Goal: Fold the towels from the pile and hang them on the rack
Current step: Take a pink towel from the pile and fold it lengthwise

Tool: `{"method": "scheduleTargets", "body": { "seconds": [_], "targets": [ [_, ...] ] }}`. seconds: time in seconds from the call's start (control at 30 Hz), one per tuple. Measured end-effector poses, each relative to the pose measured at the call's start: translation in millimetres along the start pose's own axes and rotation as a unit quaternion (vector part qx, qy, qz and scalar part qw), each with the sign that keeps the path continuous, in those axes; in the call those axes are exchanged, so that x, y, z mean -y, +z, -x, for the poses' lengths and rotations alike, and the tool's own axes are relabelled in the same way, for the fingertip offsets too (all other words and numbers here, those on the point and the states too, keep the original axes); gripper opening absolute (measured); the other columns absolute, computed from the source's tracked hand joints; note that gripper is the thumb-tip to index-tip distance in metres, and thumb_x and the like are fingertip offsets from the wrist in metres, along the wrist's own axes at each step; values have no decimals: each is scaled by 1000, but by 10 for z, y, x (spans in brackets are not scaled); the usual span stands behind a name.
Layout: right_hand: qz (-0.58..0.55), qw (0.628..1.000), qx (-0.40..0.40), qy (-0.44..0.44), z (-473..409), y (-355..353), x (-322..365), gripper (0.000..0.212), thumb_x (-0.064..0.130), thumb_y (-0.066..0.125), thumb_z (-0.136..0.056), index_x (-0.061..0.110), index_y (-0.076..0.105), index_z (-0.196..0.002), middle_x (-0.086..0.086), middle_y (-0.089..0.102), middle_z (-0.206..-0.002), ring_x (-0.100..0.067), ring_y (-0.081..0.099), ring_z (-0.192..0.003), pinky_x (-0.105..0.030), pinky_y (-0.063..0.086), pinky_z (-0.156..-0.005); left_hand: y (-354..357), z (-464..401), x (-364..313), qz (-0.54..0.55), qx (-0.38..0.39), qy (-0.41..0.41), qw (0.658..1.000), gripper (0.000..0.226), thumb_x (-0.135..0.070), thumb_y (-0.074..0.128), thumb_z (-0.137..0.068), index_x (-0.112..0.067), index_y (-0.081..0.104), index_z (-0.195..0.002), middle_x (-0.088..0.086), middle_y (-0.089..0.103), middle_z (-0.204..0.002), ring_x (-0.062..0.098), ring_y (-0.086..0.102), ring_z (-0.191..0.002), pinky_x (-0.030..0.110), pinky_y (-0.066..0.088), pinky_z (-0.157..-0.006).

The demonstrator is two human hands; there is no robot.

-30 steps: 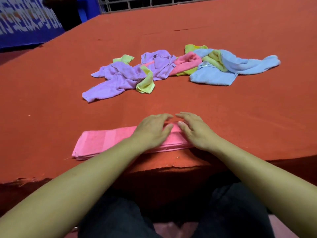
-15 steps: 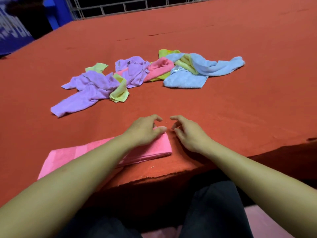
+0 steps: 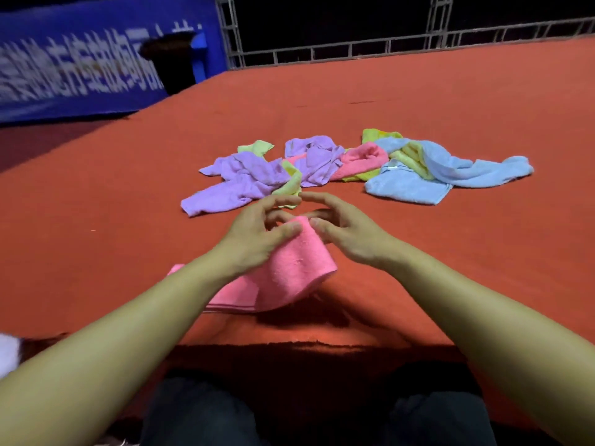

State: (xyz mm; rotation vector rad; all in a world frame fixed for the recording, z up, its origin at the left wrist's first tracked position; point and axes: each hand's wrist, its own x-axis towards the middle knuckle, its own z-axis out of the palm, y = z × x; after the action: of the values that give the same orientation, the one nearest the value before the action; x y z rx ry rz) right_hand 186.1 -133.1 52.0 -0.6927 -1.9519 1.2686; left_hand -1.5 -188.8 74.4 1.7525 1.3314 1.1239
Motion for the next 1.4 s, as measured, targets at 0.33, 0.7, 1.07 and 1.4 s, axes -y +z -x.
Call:
{"method": "scheduleTargets", "body": {
  "seconds": [0.33, 0.7, 1.07, 1.4],
  "targets": [
    [-112, 955, 242, -130, -830, 1001, 1545, 36, 8, 49, -101, 9, 48, -137, -16, 50, -98, -26, 51, -94, -35, 47, -85, -1224, 1140, -935, 32, -271, 39, 961, 30, -4, 59, -94, -23, 60, -118, -2, 71, -89, 13, 65, -87, 27, 51, -83],
    [-114, 885, 432, -132, -594, 2273, 2539, 30, 15, 52, -100, 18, 56, -130, -19, 64, -115, -27, 59, -99, -41, 44, -81, -1649, 2724, -1596, -66, -410, -41, 909, 25, -4, 58, -94, -13, 59, -117, -13, 65, -70, -4, 57, -65, 9, 43, -61],
    [-190, 829, 514, -112, -226, 3581, 2837, 31, 11, 53, -100, 18, 53, -130, 13, 61, -65, -2, 53, -54, -24, 46, -61, -2039, 3928, -1937, -181, -457, -193, 849, 17, -20, 66, -93, -26, 67, -108, 21, 69, -102, 14, 65, -89, 31, 48, -87],
    [62, 844, 425, -322, -1043, 4092, 3299, 67, 43, 63, -85, 33, 34, -144, -10, 70, -95, -31, 63, -85, -52, 51, -88, -2971, 3728, -2009, -452, -385, -272, 757, 35, -29, 68, -87, -33, 54, -119, -25, 67, -70, -11, 56, -62, 32, 45, -82]
  ]
}}
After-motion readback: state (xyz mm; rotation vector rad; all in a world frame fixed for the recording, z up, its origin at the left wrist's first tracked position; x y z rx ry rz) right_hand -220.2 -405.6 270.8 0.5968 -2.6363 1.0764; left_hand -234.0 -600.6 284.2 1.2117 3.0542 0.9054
